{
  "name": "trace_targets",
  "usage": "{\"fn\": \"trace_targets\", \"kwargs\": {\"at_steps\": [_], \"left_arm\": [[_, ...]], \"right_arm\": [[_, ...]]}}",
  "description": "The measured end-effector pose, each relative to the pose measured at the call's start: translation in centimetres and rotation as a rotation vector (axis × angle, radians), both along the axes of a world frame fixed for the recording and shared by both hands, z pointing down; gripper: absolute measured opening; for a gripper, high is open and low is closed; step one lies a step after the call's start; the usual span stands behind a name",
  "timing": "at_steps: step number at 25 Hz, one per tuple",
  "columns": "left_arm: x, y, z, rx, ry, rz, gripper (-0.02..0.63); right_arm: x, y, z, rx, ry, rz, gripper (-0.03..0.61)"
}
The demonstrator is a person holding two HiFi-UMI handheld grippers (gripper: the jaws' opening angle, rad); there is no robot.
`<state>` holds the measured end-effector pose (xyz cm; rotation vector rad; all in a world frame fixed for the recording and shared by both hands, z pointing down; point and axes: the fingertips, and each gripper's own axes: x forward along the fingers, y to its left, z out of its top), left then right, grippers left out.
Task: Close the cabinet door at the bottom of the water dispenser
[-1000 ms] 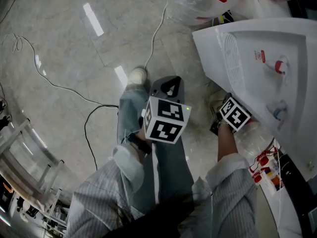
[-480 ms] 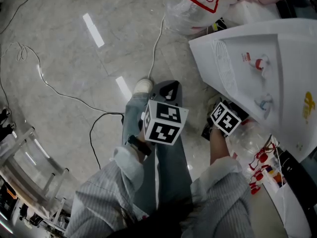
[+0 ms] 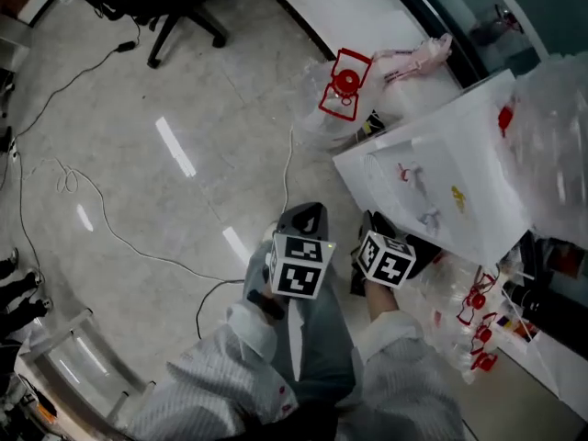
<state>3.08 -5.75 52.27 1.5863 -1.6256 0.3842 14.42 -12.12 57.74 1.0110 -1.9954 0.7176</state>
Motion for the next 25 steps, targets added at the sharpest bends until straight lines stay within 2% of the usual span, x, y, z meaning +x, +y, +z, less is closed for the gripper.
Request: {"fn": "trace_targets", "kwargs": {"at_steps": [6, 10, 13, 16, 20, 25], "left_arm": [[-2.0, 0.4, -11.9, 0.132, -0.051, 0.086, 0.011], [-2.6, 0.0, -19.5, 0.263, -0.07, 0.166, 0.011], [-2.7, 0.5, -25.3, 0.375, -0.119, 0.219, 0.011], [-2.1, 1.1, -30.3, 0.486, -0.169, 0.263, 0.011], [-0.8, 2.5, -35.1, 0.598, -0.17, 0.309, 0.011], [1.3, 4.4, -38.6, 0.681, -0.167, 0.374, 0.011]], "right_arm": [[-6.5, 2.5, -15.3, 0.095, -0.259, -0.077, 0.055], [-8.7, 3.2, -26.3, 0.26, -0.417, -0.11, 0.037], [-9.2, 3.8, -33.8, 0.382, -0.518, -0.133, 0.028], [-8.8, 5.2, -39.5, 0.489, -0.568, -0.183, 0.02], [-7.3, 7.7, -44.6, 0.601, -0.598, -0.219, 0.017], [-5.9, 9.9, -46.5, 0.635, -0.622, -0.227, 0.015]]}}
